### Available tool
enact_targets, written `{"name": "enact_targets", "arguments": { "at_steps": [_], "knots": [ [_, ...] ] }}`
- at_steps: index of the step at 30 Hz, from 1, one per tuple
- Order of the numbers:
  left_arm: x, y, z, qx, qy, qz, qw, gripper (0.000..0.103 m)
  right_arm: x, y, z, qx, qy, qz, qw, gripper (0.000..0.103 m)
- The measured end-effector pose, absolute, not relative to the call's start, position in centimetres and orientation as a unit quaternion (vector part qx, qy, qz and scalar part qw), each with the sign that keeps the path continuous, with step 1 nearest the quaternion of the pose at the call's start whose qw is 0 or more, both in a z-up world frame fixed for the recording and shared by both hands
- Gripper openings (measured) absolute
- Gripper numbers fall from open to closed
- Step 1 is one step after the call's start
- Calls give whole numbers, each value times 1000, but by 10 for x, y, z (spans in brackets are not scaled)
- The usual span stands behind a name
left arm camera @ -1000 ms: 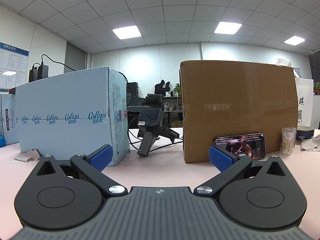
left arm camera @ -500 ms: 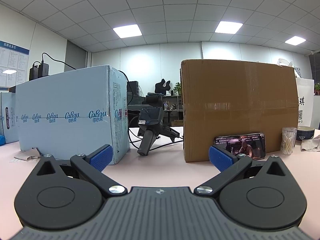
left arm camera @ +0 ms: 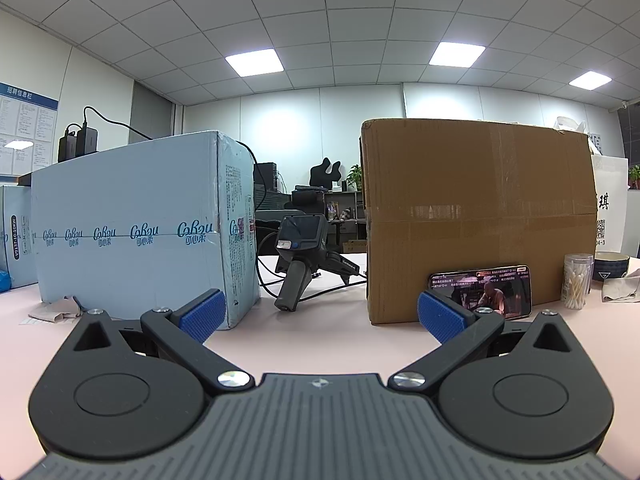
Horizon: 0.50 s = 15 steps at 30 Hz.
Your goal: Fold clothes
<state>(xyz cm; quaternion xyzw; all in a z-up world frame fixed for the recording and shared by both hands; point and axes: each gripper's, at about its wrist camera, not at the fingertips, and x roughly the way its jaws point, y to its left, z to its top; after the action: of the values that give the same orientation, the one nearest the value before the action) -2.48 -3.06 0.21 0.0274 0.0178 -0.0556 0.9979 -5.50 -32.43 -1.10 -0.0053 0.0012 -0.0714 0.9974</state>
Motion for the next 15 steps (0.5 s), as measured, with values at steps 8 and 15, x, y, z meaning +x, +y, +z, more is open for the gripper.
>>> {"name": "enact_targets", "arguments": {
  "at_steps": [8,15],
  "knots": [
    [-24,-31,2,29,18,-56,998,103,-56,-326,-11,-6,1,-71,997,103],
    [-24,-32,2,31,17,-56,998,103,-55,-326,-11,-8,1,-71,997,103]
  ]
}}
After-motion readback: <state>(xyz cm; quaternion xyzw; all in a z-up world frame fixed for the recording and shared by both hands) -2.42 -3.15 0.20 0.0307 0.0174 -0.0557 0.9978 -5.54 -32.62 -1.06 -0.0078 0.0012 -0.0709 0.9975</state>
